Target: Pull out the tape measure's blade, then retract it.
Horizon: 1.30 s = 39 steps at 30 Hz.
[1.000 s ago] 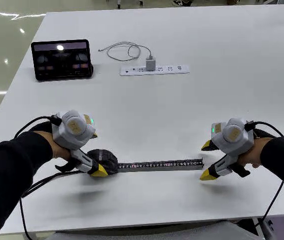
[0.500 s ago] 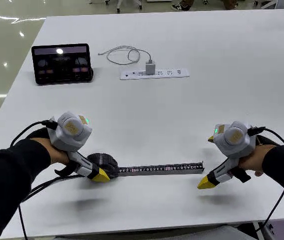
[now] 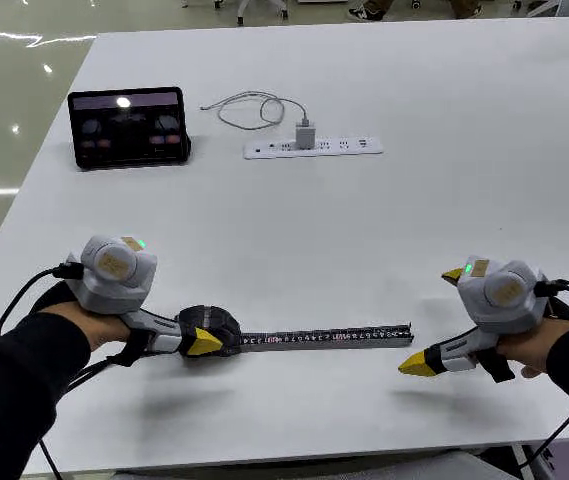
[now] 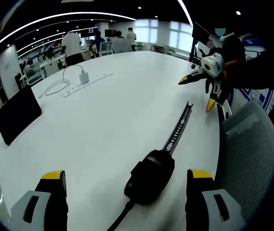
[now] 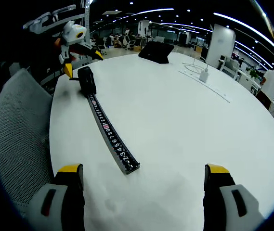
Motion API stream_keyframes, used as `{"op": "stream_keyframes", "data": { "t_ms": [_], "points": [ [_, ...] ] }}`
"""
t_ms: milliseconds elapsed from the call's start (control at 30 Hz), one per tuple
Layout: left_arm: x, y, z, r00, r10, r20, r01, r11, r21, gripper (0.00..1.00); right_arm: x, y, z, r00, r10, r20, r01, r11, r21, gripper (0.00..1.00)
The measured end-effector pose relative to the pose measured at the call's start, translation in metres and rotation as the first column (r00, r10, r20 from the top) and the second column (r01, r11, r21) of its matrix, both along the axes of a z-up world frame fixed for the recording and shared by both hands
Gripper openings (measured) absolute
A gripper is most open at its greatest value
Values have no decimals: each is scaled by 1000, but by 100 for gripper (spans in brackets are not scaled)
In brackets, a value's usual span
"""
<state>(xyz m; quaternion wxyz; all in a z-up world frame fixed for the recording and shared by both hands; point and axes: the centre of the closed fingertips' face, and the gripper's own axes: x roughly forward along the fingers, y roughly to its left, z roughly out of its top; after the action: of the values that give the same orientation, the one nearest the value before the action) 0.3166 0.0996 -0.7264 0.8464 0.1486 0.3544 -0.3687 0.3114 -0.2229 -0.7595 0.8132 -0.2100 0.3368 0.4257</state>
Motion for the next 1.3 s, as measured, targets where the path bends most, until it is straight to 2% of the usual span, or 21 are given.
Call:
{"op": "stream_keyframes", "data": {
  "t_ms": [33,67,233,333,400,467,667,800,833,867,900,967,1033,1133,1300],
  "points": [
    [0,-1,2,1000,-2,21,2,1000,-22,100,-2,-2,0,1000,-8,0,8,1000,3,100],
    [-4,2,2,1000,9,23,-8,999,-36,100,-6,-7,-1,1000,-14,-12,14,1000,6,100],
    [-9,8,2,998,44,51,-42,998,-44,100,-20,-16,-1,999,-44,-17,44,999,23,100],
    [-11,16,4,994,90,58,-87,995,-51,100,-27,-17,5,998,-57,-5,57,998,39,100],
    [-15,20,6,993,103,62,-100,994,-54,100,-32,-17,11,998,-65,23,64,996,60,100],
    [-19,26,8,990,122,71,-118,991,-55,100,-38,-18,12,998,-63,15,62,996,62,100],
    [-31,42,9,982,171,81,-165,983,-76,100,-49,-24,15,997,-72,36,69,994,87,100],
    [-41,53,7,978,194,74,-188,979,-80,100,-55,-30,14,994,-102,29,98,989,112,100],
    [-44,55,8,977,198,82,-191,978,-85,100,-57,-32,13,993,-117,17,114,987,112,100],
    [-43,57,11,973,204,105,-195,977,-92,100,-58,-33,13,993,-121,17,118,986,116,100],
    [-46,61,11,972,211,104,-202,975,-96,100,-60,-34,13,992,-127,16,124,986,114,100],
    [-49,65,8,971,226,83,-217,971,-104,100,-61,-37,14,990,-137,20,134,985,114,100],
    [-51,69,8,970,229,86,-221,971,-93,100,-62,-40,18,989,-145,25,141,983,115,100],
    [-53,68,12,969,229,89,-219,970,-105,100,-63,-41,27,988,-144,49,137,982,127,100],
    [-56,63,10,974,210,86,-201,974,-102,100,-66,-46,29,986,-157,55,149,981,127,100]
  ]
}}
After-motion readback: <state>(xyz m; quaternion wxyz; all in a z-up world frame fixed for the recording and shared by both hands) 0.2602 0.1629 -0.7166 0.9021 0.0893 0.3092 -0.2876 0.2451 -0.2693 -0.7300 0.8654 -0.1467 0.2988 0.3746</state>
